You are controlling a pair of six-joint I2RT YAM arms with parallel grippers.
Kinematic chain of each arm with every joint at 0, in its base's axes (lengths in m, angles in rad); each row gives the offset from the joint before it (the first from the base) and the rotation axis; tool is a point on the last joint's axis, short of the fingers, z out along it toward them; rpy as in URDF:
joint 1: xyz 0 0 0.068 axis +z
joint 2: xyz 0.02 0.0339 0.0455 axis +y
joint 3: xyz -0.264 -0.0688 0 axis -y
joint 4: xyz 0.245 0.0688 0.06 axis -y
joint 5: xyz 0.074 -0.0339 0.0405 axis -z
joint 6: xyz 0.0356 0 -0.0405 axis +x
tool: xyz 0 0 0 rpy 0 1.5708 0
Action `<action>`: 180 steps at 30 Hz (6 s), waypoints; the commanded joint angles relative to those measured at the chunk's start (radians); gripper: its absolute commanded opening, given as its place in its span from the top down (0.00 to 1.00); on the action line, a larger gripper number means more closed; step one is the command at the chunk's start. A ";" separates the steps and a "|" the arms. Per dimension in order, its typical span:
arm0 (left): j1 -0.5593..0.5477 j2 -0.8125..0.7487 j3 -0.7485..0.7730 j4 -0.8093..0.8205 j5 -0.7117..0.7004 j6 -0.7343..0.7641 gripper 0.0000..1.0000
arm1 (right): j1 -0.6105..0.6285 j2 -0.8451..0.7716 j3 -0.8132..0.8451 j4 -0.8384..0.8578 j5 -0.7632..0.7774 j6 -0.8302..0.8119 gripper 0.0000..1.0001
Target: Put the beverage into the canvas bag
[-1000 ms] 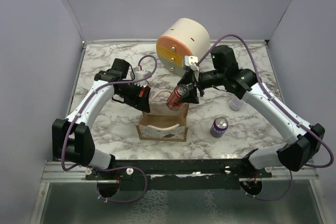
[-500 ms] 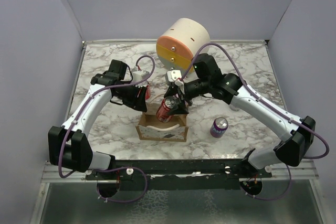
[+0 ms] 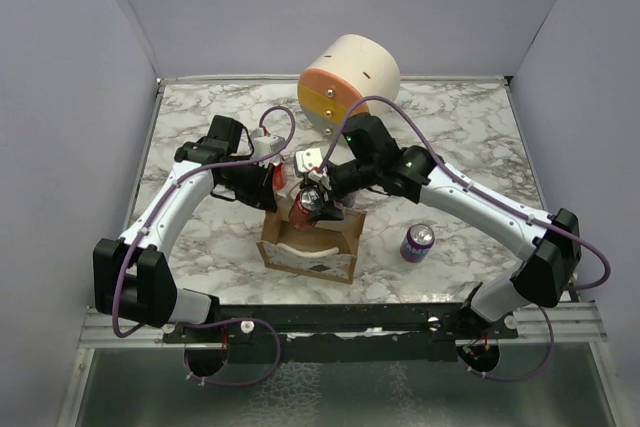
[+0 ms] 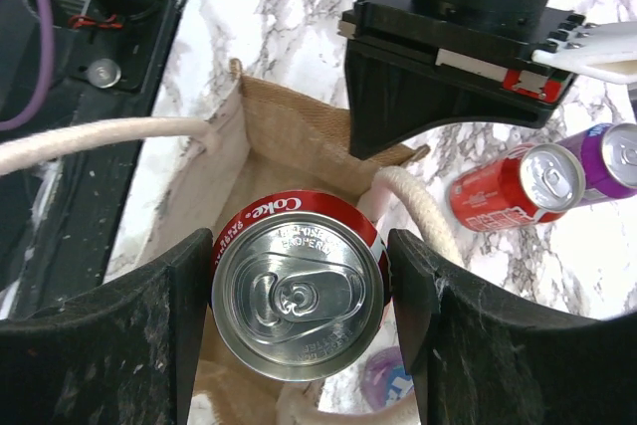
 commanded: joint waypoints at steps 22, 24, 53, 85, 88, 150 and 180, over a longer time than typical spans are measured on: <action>-0.001 0.048 -0.019 0.050 0.111 -0.075 1.00 | 0.120 -0.059 0.009 -0.091 0.053 -0.230 0.99; -0.001 0.053 -0.016 0.050 0.110 -0.082 1.00 | 0.135 -0.049 0.019 -0.109 0.050 -0.240 0.99; -0.014 0.053 -0.023 0.046 0.126 -0.070 1.00 | 0.165 0.145 0.020 0.075 0.338 -0.112 0.99; -0.027 0.025 -0.046 0.059 0.064 -0.065 1.00 | 0.144 0.253 -0.068 0.211 0.342 0.002 0.94; -0.028 0.025 -0.047 0.059 0.066 -0.065 1.00 | 0.141 0.262 -0.062 0.218 0.343 0.007 0.92; -0.033 -0.005 -0.056 0.084 0.113 -0.110 0.83 | 0.123 0.112 -0.056 0.035 0.213 -0.103 0.20; -0.029 -0.031 0.010 0.066 0.117 0.031 0.46 | -0.246 -0.451 -0.311 -0.158 0.138 -0.074 0.22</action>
